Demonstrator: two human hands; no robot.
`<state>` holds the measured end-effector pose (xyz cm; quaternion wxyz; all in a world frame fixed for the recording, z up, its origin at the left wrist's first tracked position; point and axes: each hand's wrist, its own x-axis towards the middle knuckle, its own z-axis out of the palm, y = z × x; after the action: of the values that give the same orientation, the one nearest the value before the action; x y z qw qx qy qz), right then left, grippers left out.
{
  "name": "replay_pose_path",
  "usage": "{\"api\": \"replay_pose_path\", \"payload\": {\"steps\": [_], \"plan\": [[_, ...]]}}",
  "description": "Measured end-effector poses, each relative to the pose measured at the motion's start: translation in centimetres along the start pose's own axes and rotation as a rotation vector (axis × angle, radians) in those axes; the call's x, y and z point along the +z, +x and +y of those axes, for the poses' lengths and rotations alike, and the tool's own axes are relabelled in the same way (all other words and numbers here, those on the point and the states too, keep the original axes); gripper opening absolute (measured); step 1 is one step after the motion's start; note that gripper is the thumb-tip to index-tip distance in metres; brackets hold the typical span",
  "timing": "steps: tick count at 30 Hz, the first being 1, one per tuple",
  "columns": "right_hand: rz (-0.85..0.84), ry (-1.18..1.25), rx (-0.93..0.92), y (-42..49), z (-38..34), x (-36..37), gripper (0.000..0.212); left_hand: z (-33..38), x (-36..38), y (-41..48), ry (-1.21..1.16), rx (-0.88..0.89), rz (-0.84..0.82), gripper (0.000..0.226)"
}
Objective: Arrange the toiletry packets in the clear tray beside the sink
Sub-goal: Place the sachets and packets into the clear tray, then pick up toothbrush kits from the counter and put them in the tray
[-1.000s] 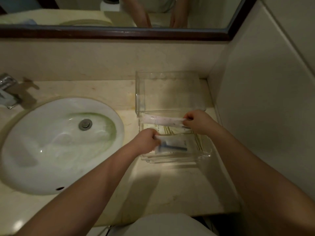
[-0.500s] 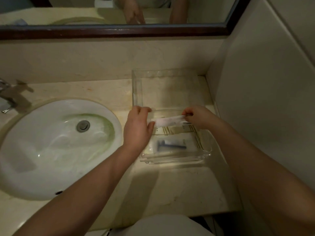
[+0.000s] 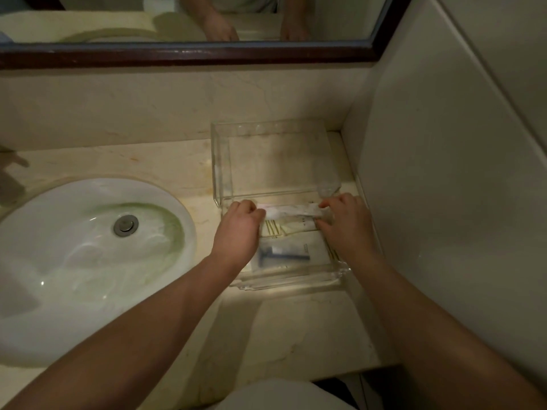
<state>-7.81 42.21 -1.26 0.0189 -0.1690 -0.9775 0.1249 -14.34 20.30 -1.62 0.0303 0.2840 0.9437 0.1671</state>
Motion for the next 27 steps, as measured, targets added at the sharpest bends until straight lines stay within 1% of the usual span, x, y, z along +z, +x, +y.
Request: {"api": "replay_pose_path", "payload": {"steps": [2, 4, 9, 13, 16, 18, 20, 22, 24, 27], "plan": [[0.021, -0.006, 0.001, 0.4, -0.3, 0.2, 0.028, 0.2, -0.3, 0.1, -0.063, -0.025, 0.026, 0.021], [0.031, -0.002, -0.023, 0.8, -0.6, 0.4, 0.025, 0.5, -0.6, -0.2, -0.133, -0.063, 0.049, 0.019], [0.031, -0.014, -0.061, 1.5, -1.4, 0.7, 0.02, 0.7, -0.6, -0.9, -0.125, -0.097, -0.038, 0.021], [0.075, -0.011, -0.014, 1.8, -2.3, 0.9, 0.016, 0.4, -0.5, -0.5, -0.146, -0.109, -0.036, 0.021], [0.074, -0.017, 0.029, 1.6, -2.9, 1.1, 0.014, 0.5, -0.5, -0.3, -0.166, -0.136, -0.048, 0.024], [0.065, -0.013, 0.064, 1.4, -3.7, 1.1, 0.016, 0.5, -0.6, -0.3, -0.175, -0.13, -0.077, 0.027], [0.086, 0.004, 0.071, 1.0, -5.0, 1.0, 0.019, 0.1, -1.1, -0.8, -0.205, -0.119, -0.066, 0.028], [0.142, 0.054, 0.033, 0.3, -7.0, 0.9, 0.022, -0.8, -2.1, -2.0, -0.25, -0.142, -0.013, 0.027], [0.175, 0.132, -0.053, -0.4, -10.0, 0.8, 0.022, -1.9, -3.6, -3.7, -0.302, -0.174, 0.047, 0.029], [0.105, 0.303, -0.219, -2.0, -16.8, 1.7, 0.022, -4.8, -6.2, -8.0, -0.319, -0.259, 0.171, 0.031]]}}
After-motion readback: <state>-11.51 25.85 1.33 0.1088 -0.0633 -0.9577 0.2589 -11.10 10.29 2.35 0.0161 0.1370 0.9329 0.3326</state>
